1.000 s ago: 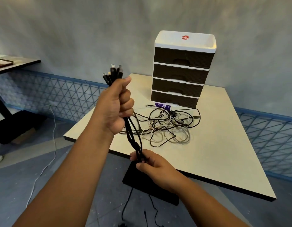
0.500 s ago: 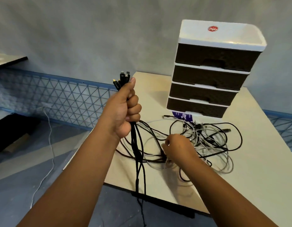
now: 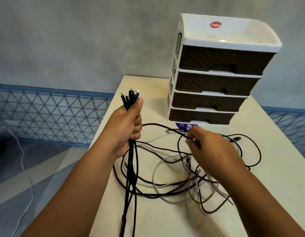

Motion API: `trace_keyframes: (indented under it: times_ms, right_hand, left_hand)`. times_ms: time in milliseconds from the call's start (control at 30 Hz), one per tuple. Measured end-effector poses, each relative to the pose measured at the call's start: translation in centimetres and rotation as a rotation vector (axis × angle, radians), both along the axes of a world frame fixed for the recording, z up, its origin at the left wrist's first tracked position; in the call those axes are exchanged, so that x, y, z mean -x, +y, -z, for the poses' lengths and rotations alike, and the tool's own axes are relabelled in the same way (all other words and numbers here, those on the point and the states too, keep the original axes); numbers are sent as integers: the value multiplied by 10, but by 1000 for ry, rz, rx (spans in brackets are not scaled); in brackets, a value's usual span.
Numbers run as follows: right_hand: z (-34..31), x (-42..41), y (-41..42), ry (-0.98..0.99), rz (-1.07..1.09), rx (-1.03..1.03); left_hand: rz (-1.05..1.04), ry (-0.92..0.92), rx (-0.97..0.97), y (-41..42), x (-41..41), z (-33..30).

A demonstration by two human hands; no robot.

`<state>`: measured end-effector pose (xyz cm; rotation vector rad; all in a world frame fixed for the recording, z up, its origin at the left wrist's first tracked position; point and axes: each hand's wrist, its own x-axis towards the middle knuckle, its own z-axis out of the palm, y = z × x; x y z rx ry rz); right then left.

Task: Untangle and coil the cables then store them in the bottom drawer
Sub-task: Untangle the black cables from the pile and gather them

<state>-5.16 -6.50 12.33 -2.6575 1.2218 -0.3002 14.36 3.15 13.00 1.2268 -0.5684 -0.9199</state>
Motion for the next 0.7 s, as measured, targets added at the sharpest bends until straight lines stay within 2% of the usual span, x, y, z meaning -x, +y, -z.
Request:
trace_keyframes:
  times_ms: [100,200,267,367,467,533,600,700]
  right_hand:
    - [-43,4,-9,-167,-52,218]
    - [-83,12,-21,-258,-186,252]
    - [-108,21,-27,-240,-309,210]
    - [-134,24,-30,-55,-537,53]
    - [-136,5,-29,140,-724,-81]
    - [-130,-9,-27,185,-804,-99]
    - [-125,-19,-28,148,-819,-117]
    - [-120,-29,-30,-94,-741,-169]
  left_hand:
    - [-16,-28,-15,-2,-2,-2]
    - [-62,-41,12,-2,-3,-8]
    - [-79,-47,23,-2,-4,-12]
    - [-16,-42,42,-2,3,-19]
    - [62,-7,69,-4,15,-24]
    - [96,0,74,-6,23,-25]
    - [102,-42,34,-6,29,-26]
    - [112,-82,-7,-4,35,-27]
